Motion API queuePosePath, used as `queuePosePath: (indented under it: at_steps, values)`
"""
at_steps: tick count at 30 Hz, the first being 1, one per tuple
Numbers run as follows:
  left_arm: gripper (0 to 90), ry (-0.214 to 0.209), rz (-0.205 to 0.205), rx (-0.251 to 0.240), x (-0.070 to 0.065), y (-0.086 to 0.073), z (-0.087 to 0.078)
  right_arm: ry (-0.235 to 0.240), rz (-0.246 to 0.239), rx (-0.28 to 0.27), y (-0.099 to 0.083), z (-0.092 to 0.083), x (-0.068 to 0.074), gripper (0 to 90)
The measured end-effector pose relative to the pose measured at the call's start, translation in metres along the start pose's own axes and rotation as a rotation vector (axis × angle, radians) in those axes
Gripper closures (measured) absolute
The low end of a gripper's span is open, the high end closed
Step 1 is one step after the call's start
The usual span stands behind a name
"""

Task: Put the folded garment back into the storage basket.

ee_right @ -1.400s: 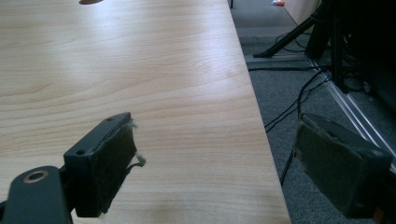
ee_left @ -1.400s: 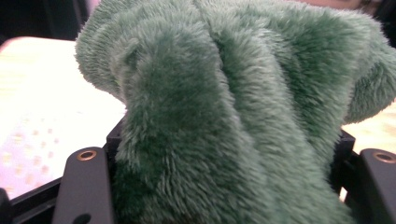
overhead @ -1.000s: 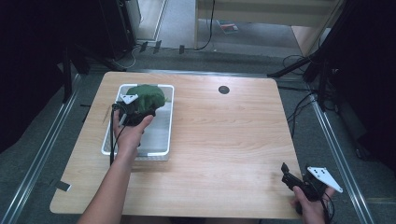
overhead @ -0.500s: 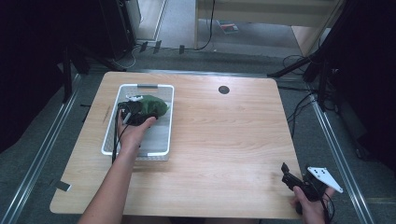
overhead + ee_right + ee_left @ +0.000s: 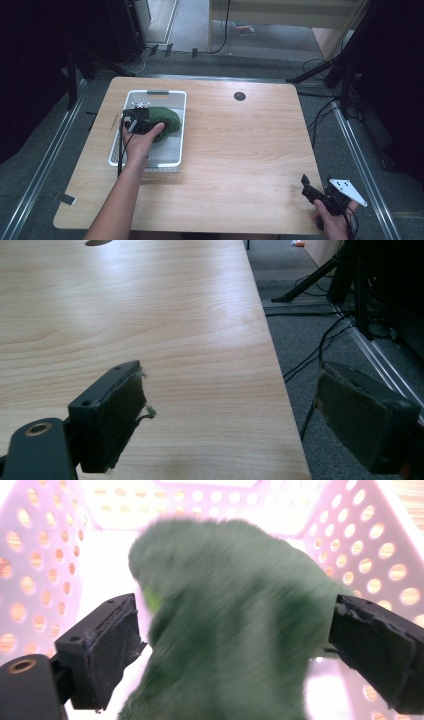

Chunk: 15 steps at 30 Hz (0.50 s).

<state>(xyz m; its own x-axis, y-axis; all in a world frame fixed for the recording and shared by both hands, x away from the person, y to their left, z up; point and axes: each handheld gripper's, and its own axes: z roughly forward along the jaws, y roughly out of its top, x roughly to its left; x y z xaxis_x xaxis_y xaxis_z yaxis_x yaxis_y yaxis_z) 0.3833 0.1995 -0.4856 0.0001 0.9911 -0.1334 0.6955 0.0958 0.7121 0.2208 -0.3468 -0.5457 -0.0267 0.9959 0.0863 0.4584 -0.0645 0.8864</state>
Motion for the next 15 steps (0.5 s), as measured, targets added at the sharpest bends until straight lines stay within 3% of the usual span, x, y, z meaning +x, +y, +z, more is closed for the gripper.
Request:
queuePosePath:
  at_steps: [5,15]
  values:
    - [3.3,-0.04,-0.006,-0.02,0.0,0.002,-0.01,-0.001,0.0,0.0,0.0,0.0,0.0,13.1]
    - [3.2,-0.074,0.019,-0.122,0.002,0.005,-0.041,-0.003,-0.002,-0.003,0.0,0.0,0.0,13.1]
